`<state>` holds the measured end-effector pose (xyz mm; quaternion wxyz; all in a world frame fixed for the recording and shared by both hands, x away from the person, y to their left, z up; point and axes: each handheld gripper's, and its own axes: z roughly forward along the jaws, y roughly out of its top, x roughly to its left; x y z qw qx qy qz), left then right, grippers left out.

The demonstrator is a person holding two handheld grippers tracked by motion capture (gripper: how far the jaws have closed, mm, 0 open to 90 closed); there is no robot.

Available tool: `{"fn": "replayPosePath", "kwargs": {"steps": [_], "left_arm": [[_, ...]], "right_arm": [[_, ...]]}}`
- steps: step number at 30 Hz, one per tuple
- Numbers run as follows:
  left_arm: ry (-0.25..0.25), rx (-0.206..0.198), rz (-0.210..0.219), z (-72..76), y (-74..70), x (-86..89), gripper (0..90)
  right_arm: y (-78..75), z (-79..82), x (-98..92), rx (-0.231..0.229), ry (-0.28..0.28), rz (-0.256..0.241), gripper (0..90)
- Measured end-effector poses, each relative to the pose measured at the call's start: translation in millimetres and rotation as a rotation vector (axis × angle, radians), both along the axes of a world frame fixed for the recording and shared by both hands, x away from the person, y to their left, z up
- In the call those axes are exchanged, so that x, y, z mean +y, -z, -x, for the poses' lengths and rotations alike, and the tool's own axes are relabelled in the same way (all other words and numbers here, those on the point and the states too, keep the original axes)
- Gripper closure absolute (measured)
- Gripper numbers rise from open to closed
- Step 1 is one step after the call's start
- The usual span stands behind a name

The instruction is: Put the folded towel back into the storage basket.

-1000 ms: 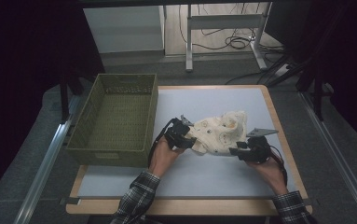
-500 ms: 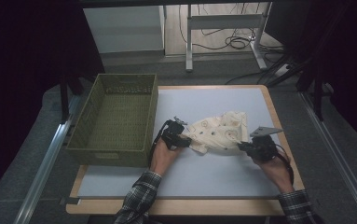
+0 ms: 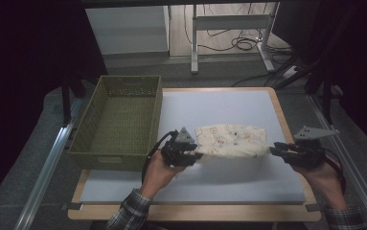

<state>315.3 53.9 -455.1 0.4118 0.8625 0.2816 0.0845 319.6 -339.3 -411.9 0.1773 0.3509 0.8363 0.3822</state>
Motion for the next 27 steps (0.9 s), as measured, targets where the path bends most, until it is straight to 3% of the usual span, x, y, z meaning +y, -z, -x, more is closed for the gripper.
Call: {"fn": "replayPosePath", "kwargs": {"steps": [3, 4, 5, 8, 12, 13, 14, 15, 16, 18, 20, 21, 24, 25, 26, 27], "left_arm": [[-0.002, 0.027, 0.005, 3.6, 7.1, 6.8, 39.4], [-0.003, 0.031, 0.003, 3.6, 9.7, 9.5, 39.4], [-0.041, 0.030, -0.008, -1.4, 12.5, 12.8, 36.6], [-0.083, 0.035, 0.007, -13.7, 15.1, 12.3, 36.5], [-0.159, 0.011, -0.025, -41.2, 25.7, 0.2, 38.2], [-0.189, 0.012, -0.026, -58.4, 34.0, -6.9, 40.9], [-0.189, 0.012, -0.026, -58.4, 34.0, -6.9, 41.8], [-0.220, 0.007, -0.037, -74.5, 42.4, -13.4, 43.0], [-0.220, 0.007, -0.037, -74.5, 42.4, -13.4, 43.6], [-0.257, -0.001, -0.073, -96.5, 56.3, -22.8, 44.2], [-0.267, 0.003, -0.073, -104.2, 61.6, -25.4, 44.2], [-0.276, 0.011, -0.079, -110.7, 66.9, -28.4, 43.6], [-0.273, 0.031, -0.094, -118.5, 77.6, -35.6, 43.4], [-0.283, 0.019, -0.060, -117.8, 79.7, -36.3, 50.5], [-0.283, 0.019, -0.060, -117.8, 79.7, -36.3, 57.9], [-0.275, 0.016, -0.051, -117.3, 79.9, -36.6, 67.4]], "right_arm": [[7.6, 5.6, -9.5, 0.019, 0.008, -0.004, 61.0], [11.4, 7.1, -14.8, 0.026, 0.020, -0.012, 59.8], [19.6, 6.7, -24.9, 0.039, 0.060, -0.011, 57.6], [27.1, 1.9, -30.5, 0.047, 0.087, -0.017, 56.4], [44.3, -18.3, -31.6, 0.051, 0.130, -0.025, 55.5], [52.3, -31.0, -29.4, 0.048, 0.150, -0.019, 55.6], [52.3, -31.0, -29.4, 0.048, 0.150, -0.019, 55.6], [59.1, -44.0, -26.7, 0.054, 0.173, -0.033, 56.1], [59.1, -44.0, -26.7, 0.054, 0.173, -0.033, 56.1], [67.6, -60.7, -22.5, 0.053, 0.201, -0.048, 57.9], [71.1, -66.8, -20.8, 0.053, 0.209, -0.052, 58.7], [79.8, -80.5, -16.1, 0.053, 0.227, -0.061, 59.0], [87.4, -89.1, -12.2, 0.058, 0.235, -0.051, 58.3], [96.1, -96.1, -6.4, 0.062, 0.236, -0.022, 57.0], [96.1, -96.1, -6.4, 0.062, 0.236, -0.022, 57.0], [103.7, -99.9, 0.6, 0.070, 0.235, 0.029, 60.6]]}}
